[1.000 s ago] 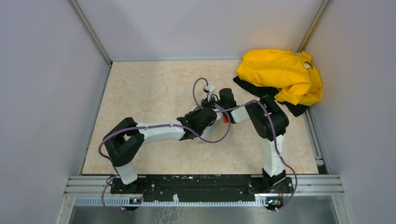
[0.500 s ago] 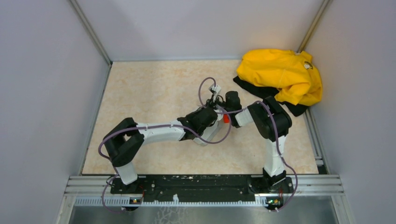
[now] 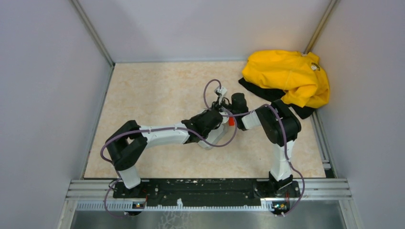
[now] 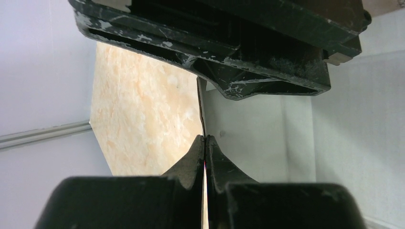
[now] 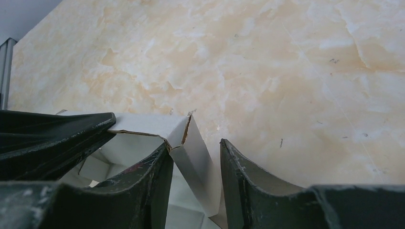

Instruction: Fold the paper box

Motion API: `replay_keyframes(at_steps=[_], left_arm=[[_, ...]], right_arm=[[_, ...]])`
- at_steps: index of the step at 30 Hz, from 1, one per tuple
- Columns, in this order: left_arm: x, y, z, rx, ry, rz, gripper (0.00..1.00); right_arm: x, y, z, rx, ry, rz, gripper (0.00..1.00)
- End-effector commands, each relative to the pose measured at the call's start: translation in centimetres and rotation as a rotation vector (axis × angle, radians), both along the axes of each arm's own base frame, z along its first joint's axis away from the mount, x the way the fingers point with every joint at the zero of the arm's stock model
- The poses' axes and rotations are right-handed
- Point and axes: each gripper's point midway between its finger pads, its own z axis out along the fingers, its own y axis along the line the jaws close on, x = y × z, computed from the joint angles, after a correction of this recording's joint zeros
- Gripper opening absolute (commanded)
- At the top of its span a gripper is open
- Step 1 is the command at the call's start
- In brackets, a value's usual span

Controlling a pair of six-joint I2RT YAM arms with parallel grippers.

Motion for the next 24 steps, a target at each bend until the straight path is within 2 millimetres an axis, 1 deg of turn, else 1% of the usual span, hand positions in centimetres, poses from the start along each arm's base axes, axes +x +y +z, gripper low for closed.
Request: replay_keyframes(at_steps=[1,6,12,20,24], left_arm=[[-0.2,-0.8,0.9,-0.024,0.001,-0.017,0.03],[-0.1,-0.9,0.8,-0.027,0.003,-0.018,0.03],[-0.1,-1.0,0.6,-0.021,0.006,-0.018,0.03],[0.0,-1.0,0.4,-0.016,0.007,-0.016,0.03],[0.0,-0.9,0.1,-0.008,0.011,-0.015,0.03]], right_arm=[[1.5,-1.0,2.4,-0.001,-0.111,-0.041,0.40],[1.0,-1.1,1.7,-0.013,-0.104,-0.029,0.41],[0.5,-1.3,1.7,0.004,-0.108,-0.034,0.41],[0.4,-2.2,2.0,0.041,-0.099,-0.061,0.40],[0.5,-2.6,2.5,0.048,-0.105,-0.085,0.40]])
